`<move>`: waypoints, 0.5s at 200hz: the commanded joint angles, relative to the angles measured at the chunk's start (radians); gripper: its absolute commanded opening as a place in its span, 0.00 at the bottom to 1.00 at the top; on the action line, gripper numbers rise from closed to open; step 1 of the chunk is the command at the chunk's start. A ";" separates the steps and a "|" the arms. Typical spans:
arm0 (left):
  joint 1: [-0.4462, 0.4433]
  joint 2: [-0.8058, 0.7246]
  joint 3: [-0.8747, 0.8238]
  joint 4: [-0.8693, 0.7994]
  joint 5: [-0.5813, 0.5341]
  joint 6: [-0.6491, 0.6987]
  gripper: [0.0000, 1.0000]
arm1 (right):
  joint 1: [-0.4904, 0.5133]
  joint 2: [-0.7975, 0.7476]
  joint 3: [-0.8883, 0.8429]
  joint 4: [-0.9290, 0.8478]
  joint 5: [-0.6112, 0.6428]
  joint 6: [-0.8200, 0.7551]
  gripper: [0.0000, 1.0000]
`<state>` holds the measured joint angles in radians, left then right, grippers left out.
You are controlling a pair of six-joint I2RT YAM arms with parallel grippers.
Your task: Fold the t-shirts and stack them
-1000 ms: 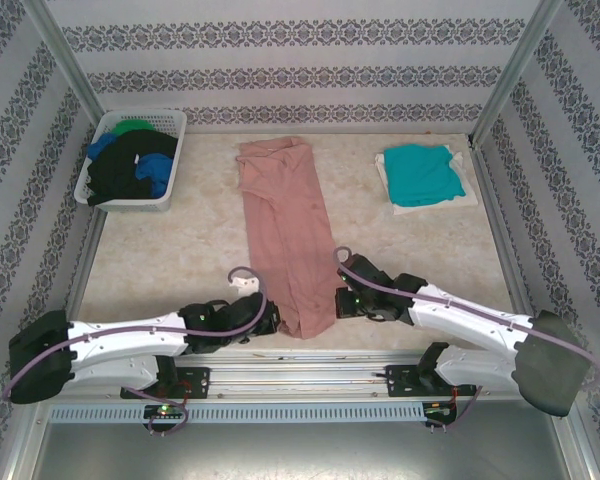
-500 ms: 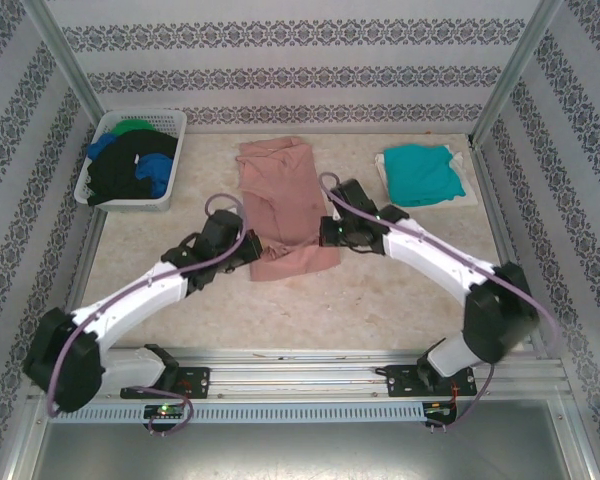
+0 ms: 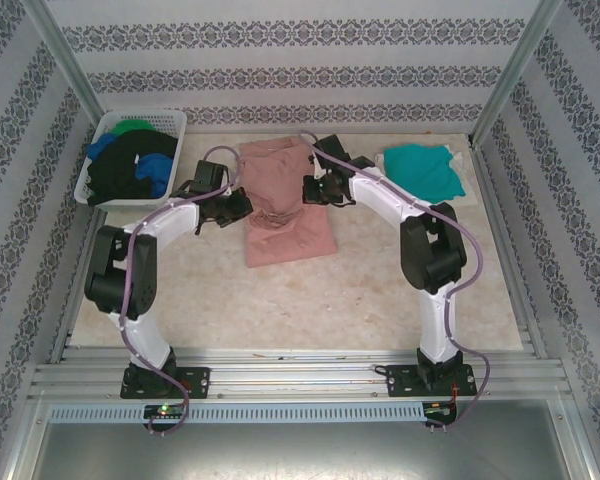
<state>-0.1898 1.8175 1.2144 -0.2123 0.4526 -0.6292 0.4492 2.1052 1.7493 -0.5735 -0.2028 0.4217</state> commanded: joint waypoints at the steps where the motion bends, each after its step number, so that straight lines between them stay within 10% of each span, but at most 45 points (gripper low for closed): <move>1: 0.028 0.065 0.084 -0.027 0.084 0.050 0.11 | -0.021 0.063 0.087 -0.053 -0.030 -0.018 0.05; 100: 0.114 0.137 0.235 -0.162 0.079 0.136 0.29 | -0.097 0.057 0.171 -0.081 -0.016 -0.045 0.39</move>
<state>-0.0940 2.0006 1.4227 -0.3000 0.5461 -0.5579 0.3653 2.2414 1.9358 -0.6399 -0.2401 0.4038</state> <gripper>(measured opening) 0.263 0.393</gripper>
